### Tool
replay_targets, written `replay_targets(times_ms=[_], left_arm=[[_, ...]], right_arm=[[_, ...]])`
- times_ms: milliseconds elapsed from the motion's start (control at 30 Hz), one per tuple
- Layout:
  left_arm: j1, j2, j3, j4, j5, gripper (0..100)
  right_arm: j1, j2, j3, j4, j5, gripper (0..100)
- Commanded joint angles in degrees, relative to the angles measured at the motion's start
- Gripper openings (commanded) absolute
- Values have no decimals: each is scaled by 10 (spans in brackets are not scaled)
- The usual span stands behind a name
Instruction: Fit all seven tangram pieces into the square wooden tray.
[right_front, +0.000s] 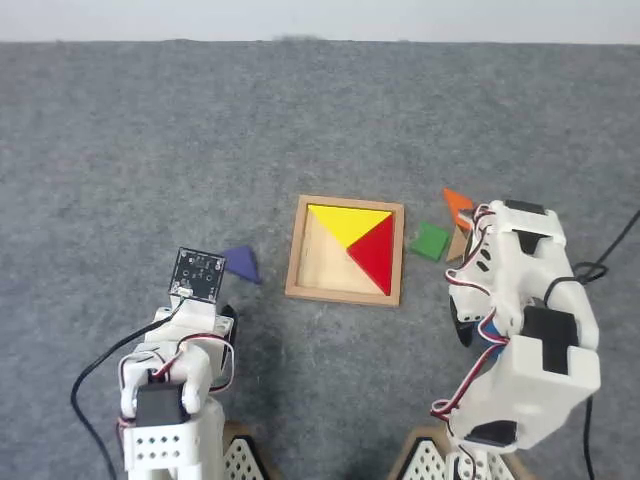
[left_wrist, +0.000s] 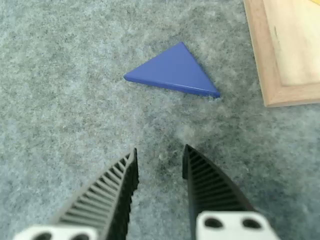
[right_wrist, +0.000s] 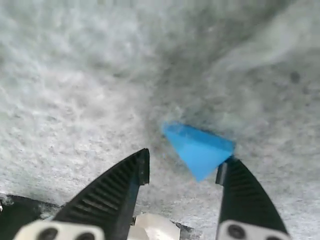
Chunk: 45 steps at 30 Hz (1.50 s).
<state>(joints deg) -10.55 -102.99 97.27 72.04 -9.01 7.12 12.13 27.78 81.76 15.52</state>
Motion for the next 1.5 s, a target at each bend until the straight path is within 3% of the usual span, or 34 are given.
replay_targets(times_ms=[0, 367, 733, 1133, 1467], left_arm=[[-4, -11, -8, 3, 5, 141], [-4, -11, -8, 3, 5, 141], [-4, -11, -8, 3, 5, 141], [-4, -11, -8, 3, 5, 141], [-4, -11, -8, 3, 5, 141]], right_arm=[[-9, -34, 0, -24, -29, 202], [-29, -31, -62, -81, -52, 118], [-33, -31, -156, -81, -49, 118], [-55, -37, -168, -94, -48, 124], [-83, -31, -221, -131, 3, 131]])
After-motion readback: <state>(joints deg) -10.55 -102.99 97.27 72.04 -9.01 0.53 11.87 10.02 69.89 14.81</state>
